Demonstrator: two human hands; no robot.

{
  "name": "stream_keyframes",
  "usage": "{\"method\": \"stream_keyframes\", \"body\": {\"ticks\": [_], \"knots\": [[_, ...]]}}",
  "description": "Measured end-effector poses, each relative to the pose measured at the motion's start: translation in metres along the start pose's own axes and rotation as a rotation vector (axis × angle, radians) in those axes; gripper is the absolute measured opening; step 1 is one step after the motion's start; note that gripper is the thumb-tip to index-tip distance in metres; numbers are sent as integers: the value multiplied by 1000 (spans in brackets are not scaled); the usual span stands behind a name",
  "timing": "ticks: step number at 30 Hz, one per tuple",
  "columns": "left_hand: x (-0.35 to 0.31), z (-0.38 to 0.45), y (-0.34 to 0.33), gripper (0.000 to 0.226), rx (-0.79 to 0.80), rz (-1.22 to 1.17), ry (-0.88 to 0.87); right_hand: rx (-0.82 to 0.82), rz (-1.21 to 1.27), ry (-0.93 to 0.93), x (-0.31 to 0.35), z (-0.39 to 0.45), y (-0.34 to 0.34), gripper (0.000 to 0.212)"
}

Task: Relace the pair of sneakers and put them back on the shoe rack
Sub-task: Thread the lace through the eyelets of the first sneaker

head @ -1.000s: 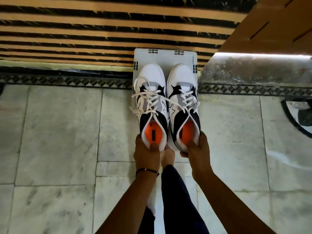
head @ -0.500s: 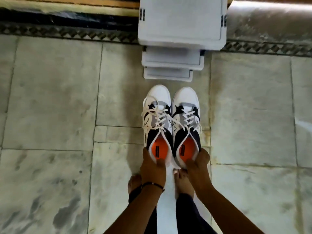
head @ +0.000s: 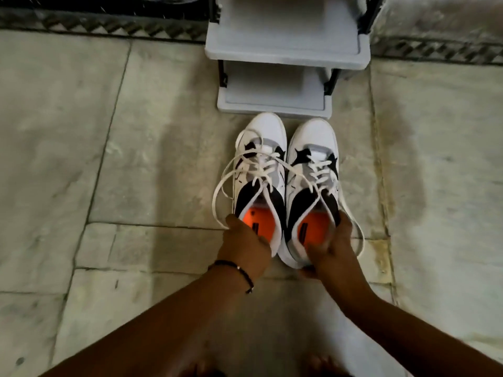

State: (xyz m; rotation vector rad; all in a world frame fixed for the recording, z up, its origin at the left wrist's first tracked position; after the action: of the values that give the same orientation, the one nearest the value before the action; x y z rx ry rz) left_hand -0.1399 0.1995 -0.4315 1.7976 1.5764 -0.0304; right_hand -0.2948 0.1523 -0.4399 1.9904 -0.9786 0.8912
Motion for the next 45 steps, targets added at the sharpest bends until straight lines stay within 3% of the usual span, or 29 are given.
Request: {"method": "stream_keyframes", "body": {"ticks": [4, 8, 11, 13, 17, 22, 26, 30, 32, 36, 41, 43, 45], "knots": [[10, 19, 4, 78, 165, 130, -161, 159, -39, 147, -6, 1, 14, 61], [4, 48, 27, 80, 276, 161, -329, 167, -580, 418, 11, 15, 34, 69], [-24, 62, 47, 77, 198, 194, -496, 171, -1007, 738, 59, 26, 33, 74], [-42, 65, 58, 68, 92, 211, -559, 244, -1155, 877, 89, 31, 23, 60], [-57, 69, 69, 55, -82, 212, -559, 341, -1065, 851, 128, 55, -7, 51], [-53, 65, 72, 30, -49, 348, -648, 428, -1271, 905, 128, 94, -35, 67], [-52, 55, 77, 23, -9, 378, -703, 413, -1105, 774, 113, 100, -41, 48], [-55, 58, 77, 24, -73, 457, -700, 223, -1034, 566, 99, 108, -36, 48], [-59, 57, 75, 24, -85, 461, -729, 220, -1012, 419, 99, 109, -33, 43], [-63, 56, 69, 21, -58, 416, -767, 252, -335, 134, 121, 107, -15, 22], [-61, 53, 63, 17, -45, 339, -791, 95, 3, 178, 165, 103, 22, 19], [-61, 50, 63, 19, -40, 341, -806, 9, 14, 233, 178, 107, 38, 18], [-62, 48, 64, 22, -32, 352, -801, -115, -131, 292, 185, 113, 51, 29]]}}
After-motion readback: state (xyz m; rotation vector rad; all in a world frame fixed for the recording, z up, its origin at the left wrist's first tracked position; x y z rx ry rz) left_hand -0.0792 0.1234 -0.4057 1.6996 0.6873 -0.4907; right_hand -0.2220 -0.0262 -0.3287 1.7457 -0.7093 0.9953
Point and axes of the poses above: each hand's wrist, its own z-axis towards the middle knuckle, its own y-axis out of the back of the hand, x = y × z, the point moved 4 cm from there along z, towards the middle knuckle, and after that the axes turned 2 degrees about x, right-handed, at the moved point
